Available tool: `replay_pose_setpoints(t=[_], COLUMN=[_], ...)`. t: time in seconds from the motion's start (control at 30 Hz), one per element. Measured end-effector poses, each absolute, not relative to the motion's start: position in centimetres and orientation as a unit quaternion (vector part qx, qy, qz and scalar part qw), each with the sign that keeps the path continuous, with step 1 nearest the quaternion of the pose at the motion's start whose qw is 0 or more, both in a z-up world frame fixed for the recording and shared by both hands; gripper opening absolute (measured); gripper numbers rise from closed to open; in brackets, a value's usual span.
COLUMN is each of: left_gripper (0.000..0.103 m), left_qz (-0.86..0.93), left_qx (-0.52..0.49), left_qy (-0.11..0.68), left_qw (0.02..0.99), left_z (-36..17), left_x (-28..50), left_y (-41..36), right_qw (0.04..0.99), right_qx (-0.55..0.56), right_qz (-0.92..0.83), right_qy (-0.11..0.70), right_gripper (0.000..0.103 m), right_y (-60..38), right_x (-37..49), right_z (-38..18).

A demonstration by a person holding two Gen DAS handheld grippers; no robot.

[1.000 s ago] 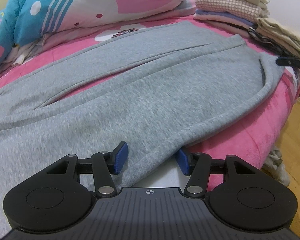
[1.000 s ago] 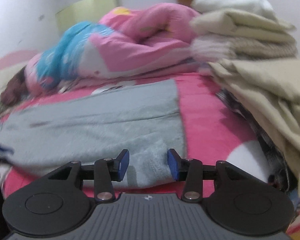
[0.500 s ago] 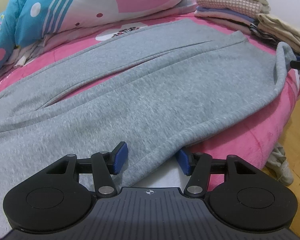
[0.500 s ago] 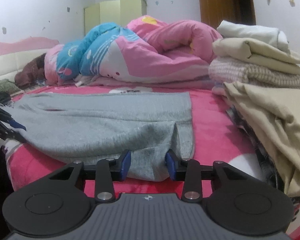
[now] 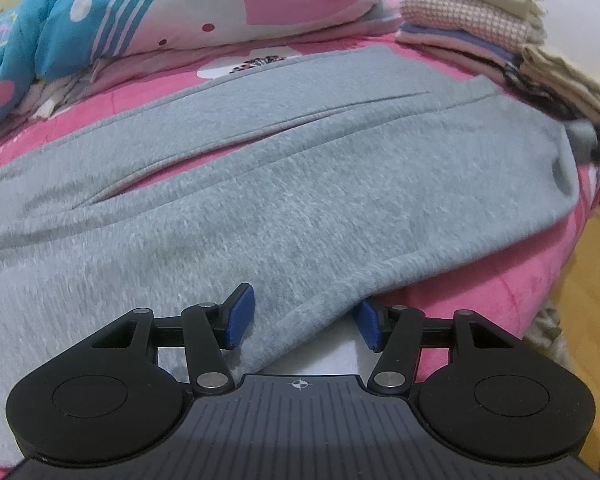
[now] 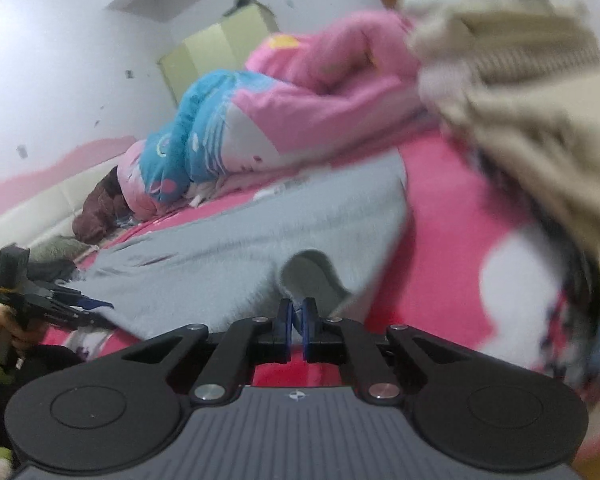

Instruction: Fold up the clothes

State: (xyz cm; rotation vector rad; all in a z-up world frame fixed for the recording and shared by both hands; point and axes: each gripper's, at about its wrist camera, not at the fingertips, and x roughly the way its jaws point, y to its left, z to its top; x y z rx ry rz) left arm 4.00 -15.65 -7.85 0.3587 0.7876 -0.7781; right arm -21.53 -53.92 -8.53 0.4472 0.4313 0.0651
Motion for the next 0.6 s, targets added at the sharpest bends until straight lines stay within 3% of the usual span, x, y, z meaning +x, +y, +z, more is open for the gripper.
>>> replay_pose_setpoints(t=[0.1, 0.3, 0.5, 0.6], left_gripper=[0.056, 0.056, 0.056, 0.056], left_qz=[-0.371, -0.371, -0.370, -0.363], left_qx=[0.151, 0.128, 0.095, 0.106], left_qy=[0.381, 0.391, 0.398, 0.379], left_qw=[0.833, 0.833, 0.834, 0.845], left_z=[-7.8, -7.6, -7.4, -6.4], left_x=[4.5, 5.4, 5.9, 5.2], left_y=[-15.4, -15.2, -14.1, -14.0], right_qw=[0.940, 0.934, 0.900, 0.889], right_qx=[0.268, 0.345, 0.393, 0.415], right_qz=[0.032, 0.041, -0.023, -0.035], right_qy=[0.210, 0.080, 0.187, 0.192], right_gripper=[0.004, 0.004, 0.004, 0.004], right_y=[-54.7, -58.5, -59.6, -59.7], right_x=[-21.8, -23.4, -23.3, -23.2], right_z=[-9.4, -5.7, -10.3, -11.7])
